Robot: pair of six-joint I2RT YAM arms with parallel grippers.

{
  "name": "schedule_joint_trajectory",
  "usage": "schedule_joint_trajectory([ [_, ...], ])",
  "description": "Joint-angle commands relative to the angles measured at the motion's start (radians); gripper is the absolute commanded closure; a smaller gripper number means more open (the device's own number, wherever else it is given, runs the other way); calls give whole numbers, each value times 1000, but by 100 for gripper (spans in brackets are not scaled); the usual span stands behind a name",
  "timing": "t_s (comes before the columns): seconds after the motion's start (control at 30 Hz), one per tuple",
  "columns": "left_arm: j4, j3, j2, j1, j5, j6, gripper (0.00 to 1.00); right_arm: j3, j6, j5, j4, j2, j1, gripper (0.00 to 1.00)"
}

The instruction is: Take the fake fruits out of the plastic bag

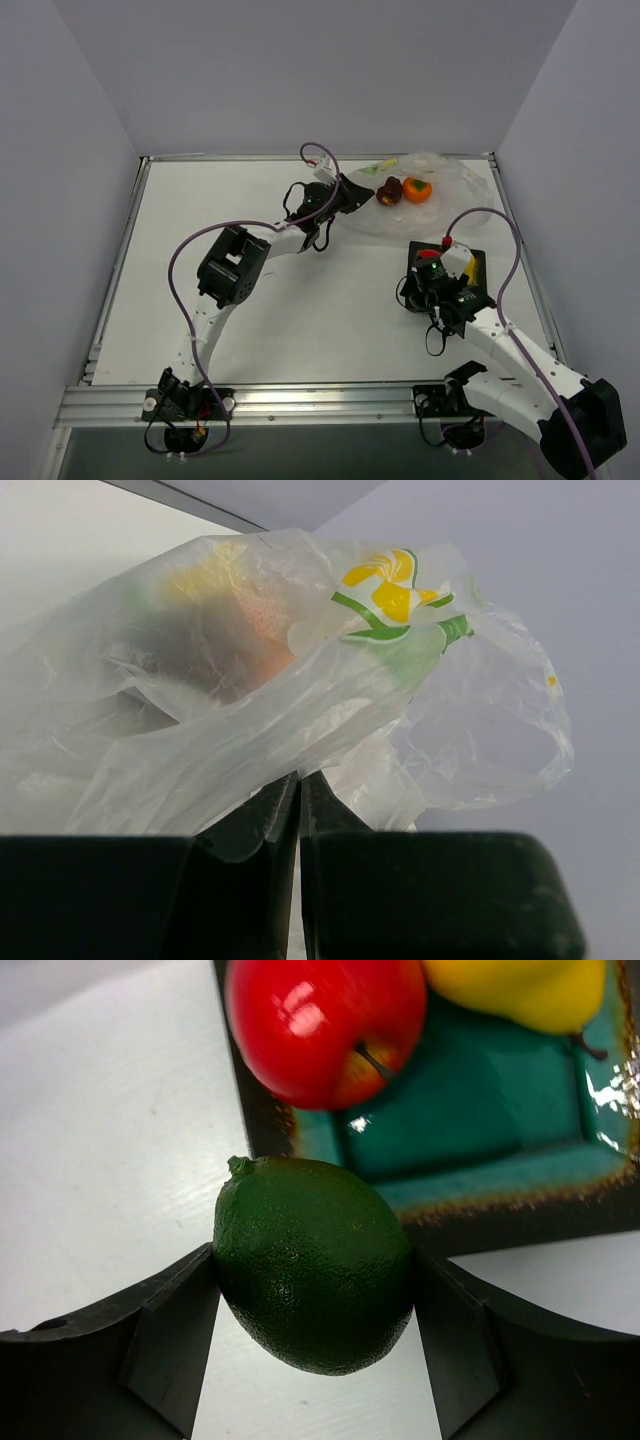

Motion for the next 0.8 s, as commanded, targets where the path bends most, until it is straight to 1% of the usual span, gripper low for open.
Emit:
schedule_joint_trajectory([
  [0.0,36,20,-32,-11,-5,21,98,-22,136,94,-44,-14,13,55],
  [0.07,38,19,-30,-11,-4,18,98,-13,136,107,-44,0,12,55],
  [0.17,42,20,-26,-11,-4,17,98,2,132,107,-44,60,13,52],
  [0.2,41,20,-26,-11,-5,15,98,7,132,108,-44,89,15,48],
  [0.27,42,20,-24,-13,-5,14,98,15,132,128,-42,107,19,44],
  [0.3,44,19,-26,-13,-5,14,98,21,133,139,-42,114,19,41],
  [0.37,44,19,-26,-11,-4,12,98,27,130,157,-42,114,21,38],
  [0.4,46,19,-24,-11,-2,12,98,33,126,170,-42,111,21,33],
  [0.47,47,17,-26,-10,-4,11,98,38,118,174,-44,108,22,28],
  [0.5,47,16,-27,-10,-2,9,98,44,110,165,-44,97,24,21],
  [0.57,50,14,-29,-11,-2,11,98,48,104,168,-44,59,36,16],
  [0.6,52,14,-29,-11,-2,9,98,53,100,171,-44,43,38,14],
  [0.67,55,13,-27,-10,-2,6,98,79,78,171,-45,13,38,14],
  [0.77,56,11,-29,-8,1,6,98,151,31,190,-45,22,38,14],
])
